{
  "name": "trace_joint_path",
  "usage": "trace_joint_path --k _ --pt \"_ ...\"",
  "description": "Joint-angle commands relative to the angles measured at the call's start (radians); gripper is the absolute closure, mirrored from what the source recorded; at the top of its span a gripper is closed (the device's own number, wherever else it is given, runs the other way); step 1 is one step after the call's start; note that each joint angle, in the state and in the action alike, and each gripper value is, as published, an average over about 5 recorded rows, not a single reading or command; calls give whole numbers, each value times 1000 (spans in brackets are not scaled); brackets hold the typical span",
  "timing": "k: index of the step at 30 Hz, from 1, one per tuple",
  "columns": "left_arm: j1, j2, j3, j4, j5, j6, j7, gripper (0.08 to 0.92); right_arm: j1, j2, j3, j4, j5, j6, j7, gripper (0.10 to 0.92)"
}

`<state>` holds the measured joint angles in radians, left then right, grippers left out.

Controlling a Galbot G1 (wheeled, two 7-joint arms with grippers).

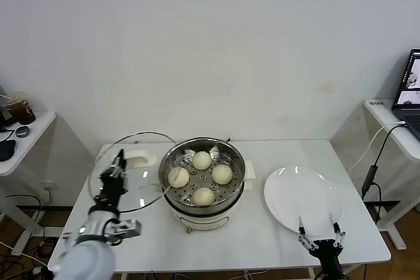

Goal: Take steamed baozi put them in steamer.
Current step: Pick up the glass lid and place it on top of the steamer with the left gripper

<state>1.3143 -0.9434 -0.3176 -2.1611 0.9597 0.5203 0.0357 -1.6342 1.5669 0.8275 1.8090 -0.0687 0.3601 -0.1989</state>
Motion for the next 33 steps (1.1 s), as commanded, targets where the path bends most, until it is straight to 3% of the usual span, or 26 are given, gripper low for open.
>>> trace_joint_path --k 1,7,13,33 --pt "-313 -140 392 76 246 162 188 849 33 11 -21 -53 -86 7 47 203" --pt "-364 -239 451 141 369 166 256 849 39 11 -19 -56 -88 8 51 203" --pt "-375 -307 468 189 427 157 269 849 40 11 -18 -53 -90 8 52 203" --pt "-330 -369 457 272 510 123 228 849 31 10 -25 -39 -73 9 50 203"
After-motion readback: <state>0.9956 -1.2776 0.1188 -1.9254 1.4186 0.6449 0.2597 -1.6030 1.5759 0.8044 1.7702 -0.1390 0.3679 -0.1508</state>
